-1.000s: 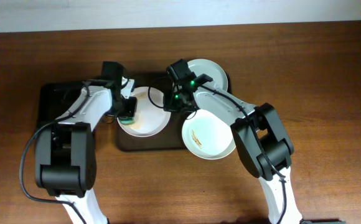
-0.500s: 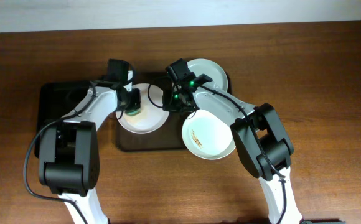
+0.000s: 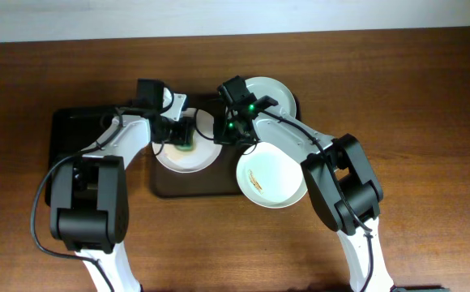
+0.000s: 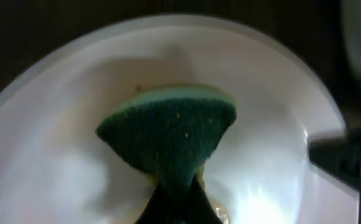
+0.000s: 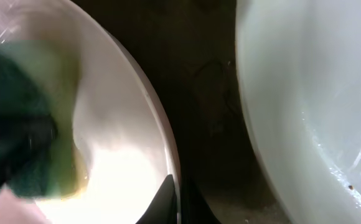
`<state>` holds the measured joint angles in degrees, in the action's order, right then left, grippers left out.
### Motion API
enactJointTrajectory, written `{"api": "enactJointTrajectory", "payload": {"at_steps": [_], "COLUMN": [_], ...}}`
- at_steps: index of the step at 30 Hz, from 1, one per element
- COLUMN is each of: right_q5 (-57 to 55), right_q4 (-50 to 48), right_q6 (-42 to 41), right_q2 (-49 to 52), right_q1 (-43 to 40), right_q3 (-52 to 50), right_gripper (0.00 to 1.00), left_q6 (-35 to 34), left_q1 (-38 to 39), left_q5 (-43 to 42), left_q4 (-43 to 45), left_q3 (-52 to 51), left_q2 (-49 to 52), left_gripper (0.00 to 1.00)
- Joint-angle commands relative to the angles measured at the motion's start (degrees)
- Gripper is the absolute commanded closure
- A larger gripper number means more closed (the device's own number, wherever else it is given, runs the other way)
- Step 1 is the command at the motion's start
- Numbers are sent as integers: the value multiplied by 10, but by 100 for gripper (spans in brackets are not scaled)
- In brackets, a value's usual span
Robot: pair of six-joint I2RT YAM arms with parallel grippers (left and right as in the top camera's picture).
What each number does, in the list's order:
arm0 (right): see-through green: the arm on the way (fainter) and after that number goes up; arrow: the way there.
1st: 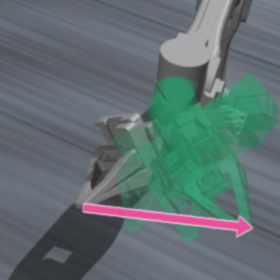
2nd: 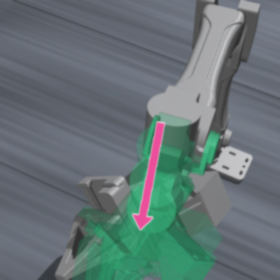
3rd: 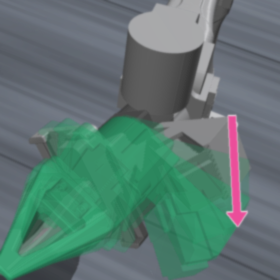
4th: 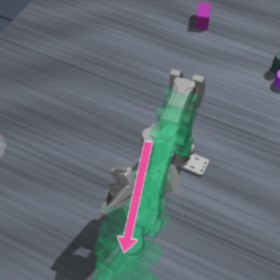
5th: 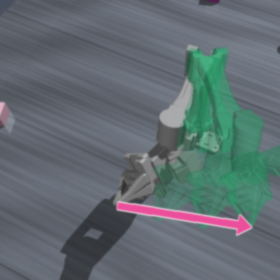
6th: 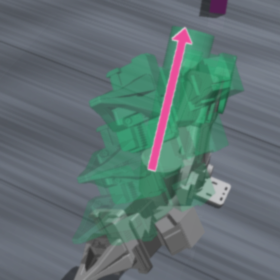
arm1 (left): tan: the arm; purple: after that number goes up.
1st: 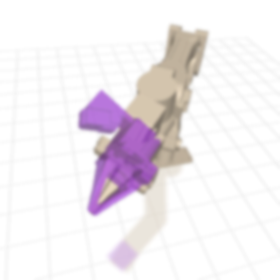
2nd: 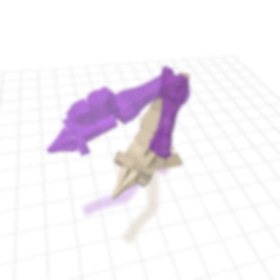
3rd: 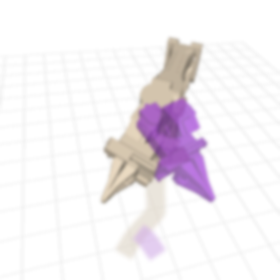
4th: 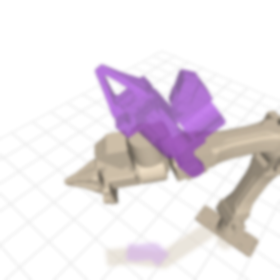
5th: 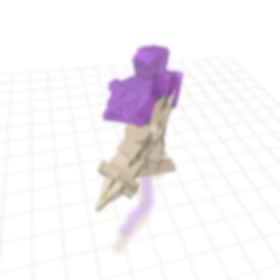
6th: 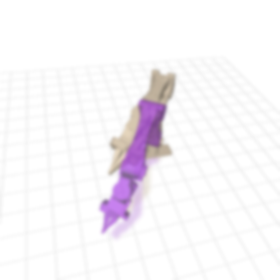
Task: Clean dirty plates on tray and stack at the side
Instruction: 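Scrub the pinkish plate with the sponge while the right gripper holds it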
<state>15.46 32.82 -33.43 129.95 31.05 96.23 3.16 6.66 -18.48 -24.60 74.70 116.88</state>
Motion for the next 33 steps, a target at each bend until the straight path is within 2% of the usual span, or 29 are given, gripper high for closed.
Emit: {"api": "enactJointTrajectory", "payload": {"at_steps": [1, 3, 5, 12, 13, 16, 18, 21, 24, 27, 28, 30, 33], "right_q5": [6, 6, 6, 7, 7, 9, 9, 9, 8, 8, 8, 6, 6], "right_q4": [-2, -2, -2, -2, -2, -2, -2, -2, -2, -2, -3, -3, -3], "right_q6": [-5, -5, -5, -5, -5, -5, -5, -5, -5, -5, -5, -5, -5], "right_q2": [9, 9, 9, 9, 9, 9, 9, 9, 9, 9, 9, 9, 9], "right_q1": [4, 4, 4, 4, 4, 4, 4, 4, 4, 4, 4, 4, 4], "right_q3": [9, 9, 9, 9, 9, 9, 9, 9, 9, 9, 9, 9, 9], "right_gripper": [96, 96, 96, 96, 96, 96, 96, 96, 96, 96, 96, 96, 96], "left_q6": [-70, -110, -130, -115, -88, 86, 118, 119, 40, -67, -104, -148, -158], "left_q1": [5, 3, 0, 1, 3, 19, 31, 51, 57, 56, 55, 53, 52], "left_q5": [82, 200, 260, 271, 256, 78, 19, 11, 51, 198, 259, 322, 336], "left_q4": [57, 53, 21, -201, -212, -222, -203, -132, -41, -10, -19, -54, -143], "left_q3": [-8, -8, -8, -8, -8, -8, -8, -8, -8, -8, -8, -8, -8], "left_q2": [24, 24, 24, 24, 24, 24, 24, 24, 24, 24, 24, 24, 24], "left_gripper": [99, 99, 99, 99, 99, 99, 99, 99, 99, 99, 99, 99, 99]}}
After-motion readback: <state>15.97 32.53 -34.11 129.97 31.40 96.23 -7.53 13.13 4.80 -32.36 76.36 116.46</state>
